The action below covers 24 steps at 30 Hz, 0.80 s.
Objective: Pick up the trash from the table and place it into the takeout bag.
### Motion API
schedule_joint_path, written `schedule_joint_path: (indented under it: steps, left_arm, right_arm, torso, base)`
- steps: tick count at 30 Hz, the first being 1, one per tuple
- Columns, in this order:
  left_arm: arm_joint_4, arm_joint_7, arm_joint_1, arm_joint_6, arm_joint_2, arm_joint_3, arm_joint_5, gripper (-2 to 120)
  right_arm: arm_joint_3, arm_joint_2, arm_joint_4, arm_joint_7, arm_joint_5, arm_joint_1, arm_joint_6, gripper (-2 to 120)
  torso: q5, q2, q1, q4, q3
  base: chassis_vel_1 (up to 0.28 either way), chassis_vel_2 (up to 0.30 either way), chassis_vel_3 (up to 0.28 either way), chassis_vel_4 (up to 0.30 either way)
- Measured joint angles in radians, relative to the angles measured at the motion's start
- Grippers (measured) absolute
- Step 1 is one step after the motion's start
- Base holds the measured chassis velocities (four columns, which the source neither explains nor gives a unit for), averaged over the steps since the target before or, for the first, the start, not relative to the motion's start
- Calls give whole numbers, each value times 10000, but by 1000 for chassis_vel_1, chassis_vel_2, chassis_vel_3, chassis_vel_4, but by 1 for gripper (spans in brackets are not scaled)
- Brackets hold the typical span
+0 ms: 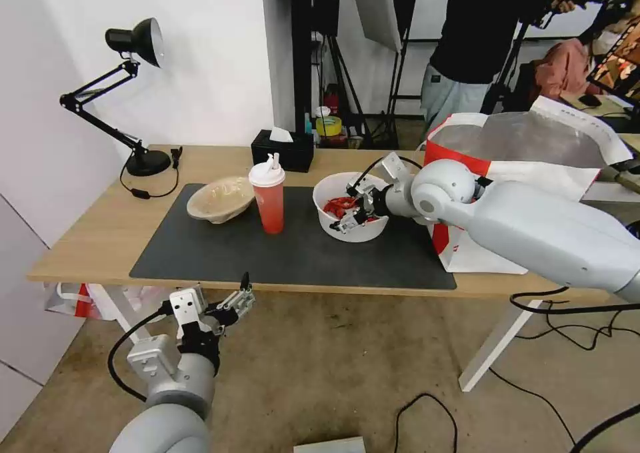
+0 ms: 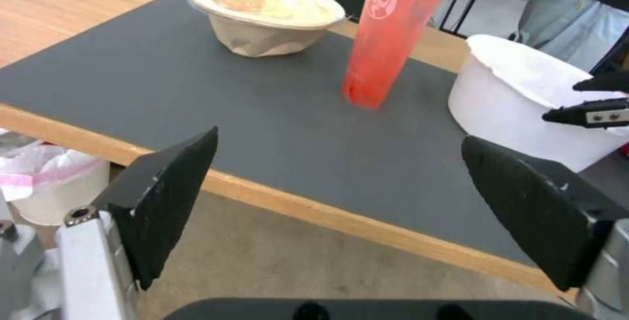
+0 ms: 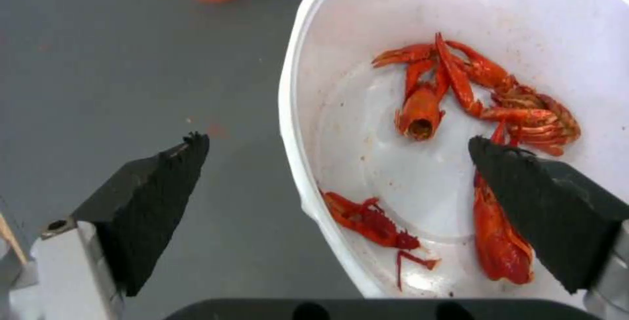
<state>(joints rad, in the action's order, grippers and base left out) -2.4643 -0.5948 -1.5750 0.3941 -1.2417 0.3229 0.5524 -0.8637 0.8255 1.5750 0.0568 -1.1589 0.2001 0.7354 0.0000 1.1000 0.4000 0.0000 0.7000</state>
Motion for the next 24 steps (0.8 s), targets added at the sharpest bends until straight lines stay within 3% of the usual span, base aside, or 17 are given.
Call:
schedule_joint_path:
  steps: [19, 24]
  left_arm:
    - [35, -112, 118, 12, 23, 1, 136, 100]
    - [36, -136, 132, 18, 35, 3, 161, 100]
  right_arm:
    - [-223, -108, -39, 228, 288, 22, 0, 100]
    - [-252, -163, -116, 395, 418, 21, 0, 86]
  torso:
    - [1, -1, 0, -1, 0]
    - [1, 0, 0, 0, 0]
  base:
    - [0, 0, 0, 0]
    - [0, 0, 0, 0]
